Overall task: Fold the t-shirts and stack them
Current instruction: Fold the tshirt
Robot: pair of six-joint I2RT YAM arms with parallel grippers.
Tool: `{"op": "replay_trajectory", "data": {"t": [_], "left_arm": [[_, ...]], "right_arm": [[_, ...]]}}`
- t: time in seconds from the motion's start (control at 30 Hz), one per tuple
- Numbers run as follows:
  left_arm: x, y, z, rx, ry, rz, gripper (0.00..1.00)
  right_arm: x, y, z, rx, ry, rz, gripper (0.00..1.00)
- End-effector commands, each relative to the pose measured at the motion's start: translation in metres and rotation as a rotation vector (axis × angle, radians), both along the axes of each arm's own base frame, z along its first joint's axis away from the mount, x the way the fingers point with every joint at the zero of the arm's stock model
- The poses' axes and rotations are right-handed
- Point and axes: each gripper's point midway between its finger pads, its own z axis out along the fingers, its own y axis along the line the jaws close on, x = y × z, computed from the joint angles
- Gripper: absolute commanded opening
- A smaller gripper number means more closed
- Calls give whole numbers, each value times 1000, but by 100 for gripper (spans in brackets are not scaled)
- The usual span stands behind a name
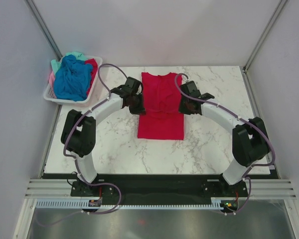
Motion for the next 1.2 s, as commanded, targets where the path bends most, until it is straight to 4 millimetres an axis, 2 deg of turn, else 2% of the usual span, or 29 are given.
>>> {"op": "replay_trajectory", "data": {"t": [0.0,0.03,0.07,0.13,0.17,0.2,0.23,0.27,0.3,0.33,0.37,0.43,0.47,0.5,0.53,0.57,0.63,0.67,0.7,0.73,0.77,0.8,0.83,0.87,0.9,0.93,1.0,1.03,1.17], "left_arm": [[19,-1,2,-11,-21,-28,6],[22,0,-1,-8,-9,-24,8],[31,5,-4,-4,11,-7,10],[43,11,-9,-2,23,4,27],[60,12,4,-36,0,9,32],[63,17,-15,-22,61,12,42],[80,11,4,-74,35,1,50],[89,20,3,-90,53,16,55],[87,23,-3,-87,100,6,65],[91,23,6,-97,92,-1,68],[100,26,24,-95,48,-11,75],[94,35,46,-74,0,-5,79],[89,37,51,-69,-6,-6,79],[83,40,56,-67,-11,-3,79],[78,41,59,-71,-22,1,79],[58,45,59,-73,-5,1,79],[40,48,55,-96,-4,9,77],[20,50,51,-122,-9,7,76],[9,49,47,-142,2,20,75],[-18,53,23,-153,67,23,74],[-20,50,35,-195,-2,18,73],[-29,49,32,-222,0,23,73],[-51,52,10,-231,48,26,72],[-52,50,9,-254,18,27,72],[-58,49,12,-278,5,36,71],[-74,51,-6,-286,48,38,71],[-78,49,-9,-326,20,44,71],[-90,49,-21,-337,51,41,71],[-96,48,-36,-363,67,61,69]], "right_arm": [[29,5,5,34,-33,20,2],[34,2,2,41,-23,17,6],[44,4,-2,46,-15,20,23],[59,1,-4,69,-10,21,40],[75,4,10,89,-43,29,46],[85,3,2,95,-29,32,55],[96,-4,4,100,-34,22,59],[108,8,17,149,-49,79,62],[114,8,23,159,-56,96,65],[112,2,27,150,-36,94,67],[114,-2,45,137,-69,98,70],[103,-7,57,128,-83,102,76],[86,-12,42,114,-41,95,78],[74,-15,58,132,-70,94,80],[65,-14,58,155,-79,97,81],[37,-18,44,169,-42,94,82],[14,-11,38,250,-39,104,82],[-14,-16,21,266,-2,101,82],[-24,-9,19,312,-5,107,81],[-35,-8,12,330,6,112,80],[-57,-12,-1,341,33,111,79],[-66,-11,-6,353,42,113,77],[-72,-8,-9,378,41,113,76],[-86,-11,-21,383,68,105,74],[-91,-11,-26,390,77,104,73],[-94,-8,-29,402,77,111,72],[-102,-7,-40,408,92,104,71],[-107,-8,-48,405,109,105,71],[-105,-8,-62,395,124,98,68]]}}
